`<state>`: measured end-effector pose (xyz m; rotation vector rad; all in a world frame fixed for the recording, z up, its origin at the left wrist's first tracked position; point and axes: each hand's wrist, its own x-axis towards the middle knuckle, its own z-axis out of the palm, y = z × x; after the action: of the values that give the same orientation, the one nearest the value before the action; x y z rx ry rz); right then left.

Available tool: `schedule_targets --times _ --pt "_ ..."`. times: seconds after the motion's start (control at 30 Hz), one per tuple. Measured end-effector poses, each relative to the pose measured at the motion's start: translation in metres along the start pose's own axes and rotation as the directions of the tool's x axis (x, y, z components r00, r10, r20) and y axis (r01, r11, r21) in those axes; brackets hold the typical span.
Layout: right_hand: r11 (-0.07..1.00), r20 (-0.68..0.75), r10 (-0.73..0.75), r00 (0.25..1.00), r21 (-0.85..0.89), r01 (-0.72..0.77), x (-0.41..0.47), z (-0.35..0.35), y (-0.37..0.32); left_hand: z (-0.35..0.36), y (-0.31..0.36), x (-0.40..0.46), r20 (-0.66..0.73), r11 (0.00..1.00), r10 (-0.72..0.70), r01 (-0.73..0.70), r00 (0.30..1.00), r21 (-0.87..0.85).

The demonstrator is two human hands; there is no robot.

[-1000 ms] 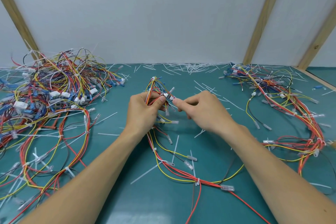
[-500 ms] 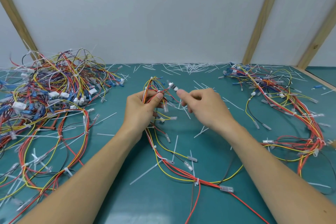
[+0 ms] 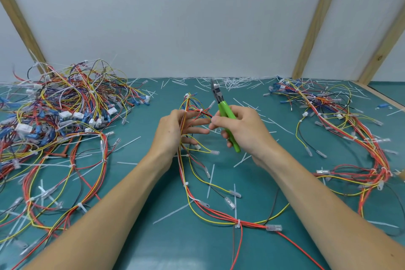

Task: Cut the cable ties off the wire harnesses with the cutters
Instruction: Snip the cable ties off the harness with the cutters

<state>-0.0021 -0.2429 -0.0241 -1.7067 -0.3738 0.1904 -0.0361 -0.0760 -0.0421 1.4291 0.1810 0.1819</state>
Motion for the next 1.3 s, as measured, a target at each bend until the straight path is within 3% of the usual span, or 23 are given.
schedule_targets --times 0.1,0.27,0.33,0.47,0.63,0.77,0.87,0.97,1.03,1.1,1.2,1.3 --pt "1.000 -0.020 0.000 1.000 0.000 0.000 0.000 0.003 0.002 0.000 -0.002 0.000 0.046 0.999 0.007 -0.009 0.999 0.040" --pt "1.000 -0.140 -0.008 0.990 0.028 0.012 0.003 0.001 0.004 0.001 -0.007 -0.006 0.020 0.903 0.253 -0.244 0.967 0.355" --pt "0.999 -0.127 -0.017 0.992 0.046 0.023 0.003 -0.001 0.004 0.004 -0.008 -0.010 0.080 0.813 0.339 -0.335 0.937 0.477" --pt "1.000 -0.136 -0.001 0.991 0.006 0.001 0.002 0.000 0.003 0.008 -0.012 -0.014 0.213 0.518 0.462 -0.457 0.861 0.723" --pt "0.999 -0.208 0.009 0.978 -0.047 -0.020 0.005 -0.002 0.004 0.010 -0.007 -0.017 0.383 0.241 0.502 -0.551 0.775 0.799" --pt "0.996 -0.256 0.021 0.966 -0.081 -0.043 0.011 -0.007 0.007 0.015 -0.007 -0.022 0.465 0.138 0.463 -0.580 0.754 0.803" --pt "0.993 -0.294 0.022 0.956 -0.102 -0.055 0.013 -0.010 0.008 0.015 -0.001 -0.024 0.348 0.303 0.569 -0.583 0.745 0.753" --pt "0.995 -0.366 0.046 0.929 -0.066 -0.075 0.015 -0.016 0.009 0.007 0.007 -0.016 -0.044 0.590 0.707 -0.554 0.706 0.588" --pt "0.997 -0.403 0.068 0.913 -0.015 -0.080 0.016 -0.022 0.010 -0.004 0.010 -0.007 -0.307 0.800 0.583 -0.466 0.752 0.378" --pt "0.995 -0.429 0.099 0.898 0.041 -0.090 0.018 -0.028 0.012 -0.012 0.009 0.002 -0.423 0.926 0.371 -0.293 0.827 0.240" --pt "0.988 -0.441 0.149 0.885 0.106 -0.114 0.021 -0.035 0.013 -0.013 0.000 0.007 -0.301 0.951 0.181 -0.088 0.936 0.298" --pt "0.982 -0.440 0.174 0.881 0.141 -0.124 0.022 -0.037 0.014 -0.008 -0.007 0.002 -0.052 0.879 0.194 -0.151 0.980 0.452"
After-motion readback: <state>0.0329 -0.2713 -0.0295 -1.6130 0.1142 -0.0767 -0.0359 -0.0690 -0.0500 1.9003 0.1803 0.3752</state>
